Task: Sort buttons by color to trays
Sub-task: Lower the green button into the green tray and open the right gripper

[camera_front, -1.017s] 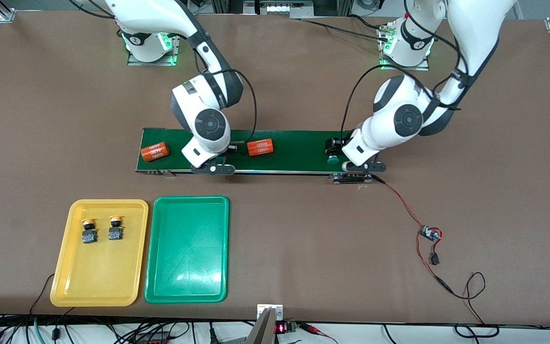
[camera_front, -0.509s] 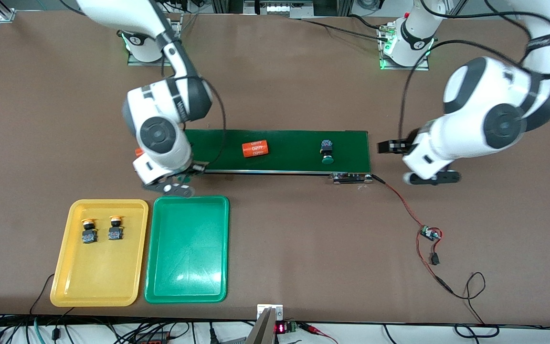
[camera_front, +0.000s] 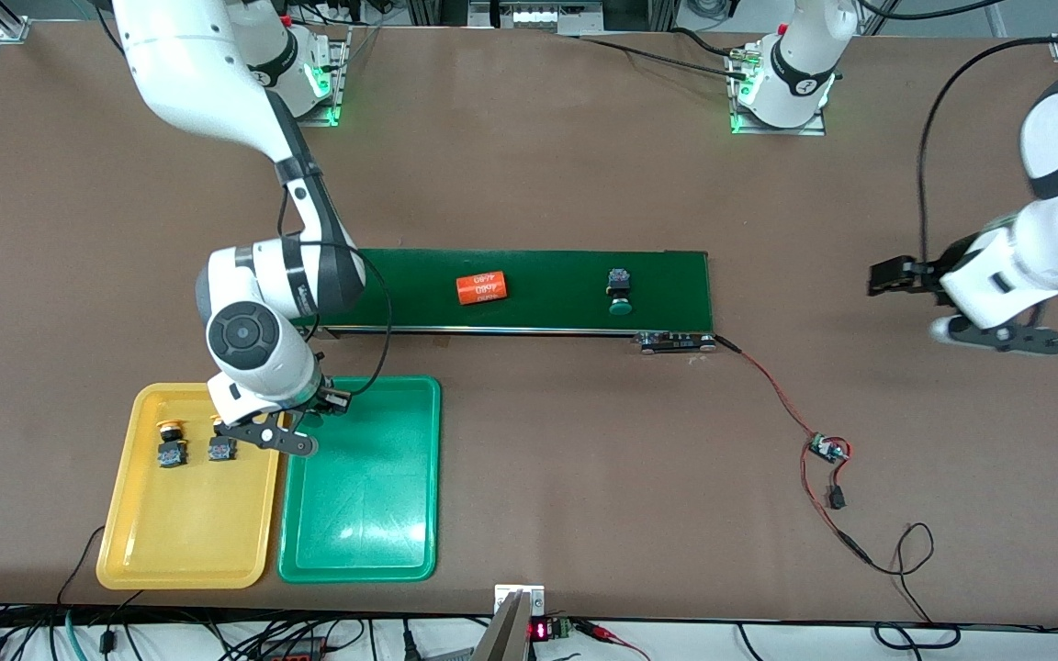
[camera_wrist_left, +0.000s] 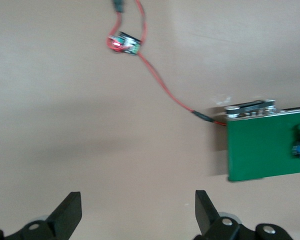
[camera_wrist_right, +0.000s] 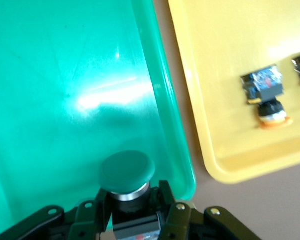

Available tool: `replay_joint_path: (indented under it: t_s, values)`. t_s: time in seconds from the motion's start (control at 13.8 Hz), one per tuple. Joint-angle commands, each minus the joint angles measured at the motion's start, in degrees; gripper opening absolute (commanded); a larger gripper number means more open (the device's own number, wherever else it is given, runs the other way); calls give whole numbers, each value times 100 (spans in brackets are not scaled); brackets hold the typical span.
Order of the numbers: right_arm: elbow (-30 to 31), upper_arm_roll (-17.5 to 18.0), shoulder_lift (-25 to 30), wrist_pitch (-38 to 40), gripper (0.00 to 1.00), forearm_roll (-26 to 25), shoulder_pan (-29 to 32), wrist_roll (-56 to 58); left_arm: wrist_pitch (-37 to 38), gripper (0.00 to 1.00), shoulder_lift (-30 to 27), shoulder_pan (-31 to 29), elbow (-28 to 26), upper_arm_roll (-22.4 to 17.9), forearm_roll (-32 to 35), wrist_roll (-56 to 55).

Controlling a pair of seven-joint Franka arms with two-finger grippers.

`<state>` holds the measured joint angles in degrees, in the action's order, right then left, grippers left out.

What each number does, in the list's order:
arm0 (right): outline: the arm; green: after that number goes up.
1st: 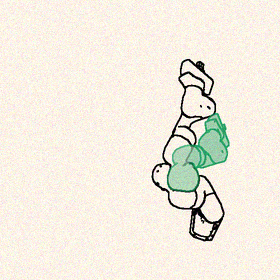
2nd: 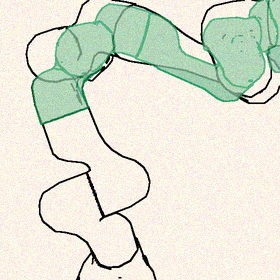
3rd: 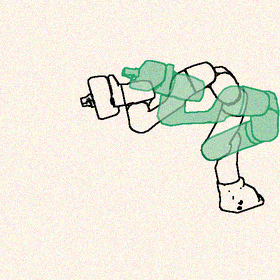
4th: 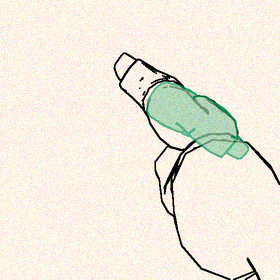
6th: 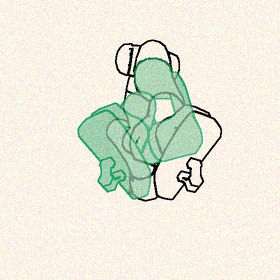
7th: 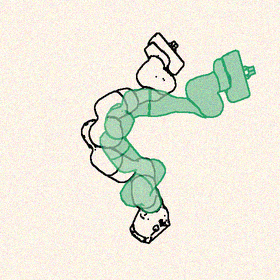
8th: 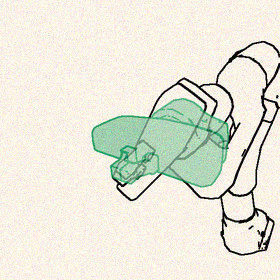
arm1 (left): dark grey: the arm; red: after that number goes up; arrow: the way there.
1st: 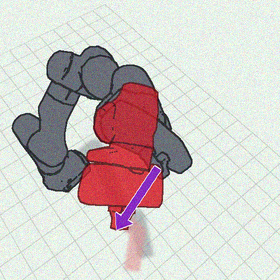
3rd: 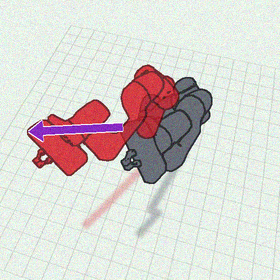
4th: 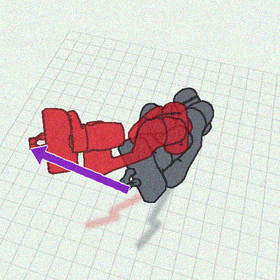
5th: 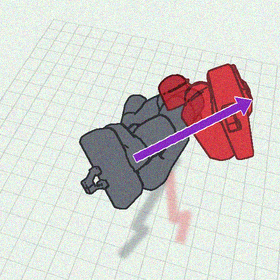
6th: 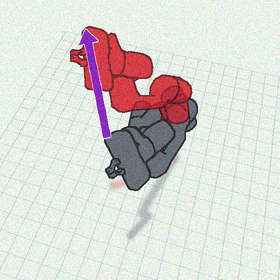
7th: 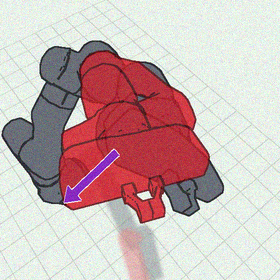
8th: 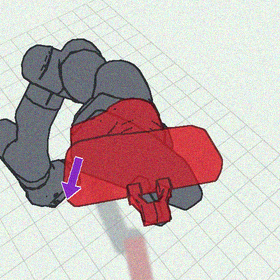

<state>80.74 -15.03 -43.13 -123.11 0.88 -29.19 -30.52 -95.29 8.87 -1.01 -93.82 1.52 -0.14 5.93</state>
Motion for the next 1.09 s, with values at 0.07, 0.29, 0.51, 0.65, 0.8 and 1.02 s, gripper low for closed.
replay_joint_path:
  t_s: [0.07, 0.29, 0.51, 0.65, 0.8, 1.02]
  values:
    - [-225, 53, -475, -633, 23, 44, 18, 90, 2, 100, -1026, -251, -488, 173, 216, -135]
    - [-225, 53, -784, -1083, 23, 35, 27, 117, -15, 100, -1159, -172, -471, 103, 277, -488]
    - [-225, 44, -854, -1180, 98, 35, 70, 170, 28, 100, -1212, 92, -488, -12, 286, -444]
    - [-225, 44, -732, -1163, 100, 44, 89, 213, -7, 100, -1204, 127, -471, -12, 286, -444]
    - [-208, 52, -513, -1102, 100, 44, 1, 170, 2, 100, -1177, 84, -479, -3, 286, -417]
    - [-208, 96, -30, -374, 100, 114, -43, 169, 19, 100, -1125, 48, -400, 41, 286, -426]
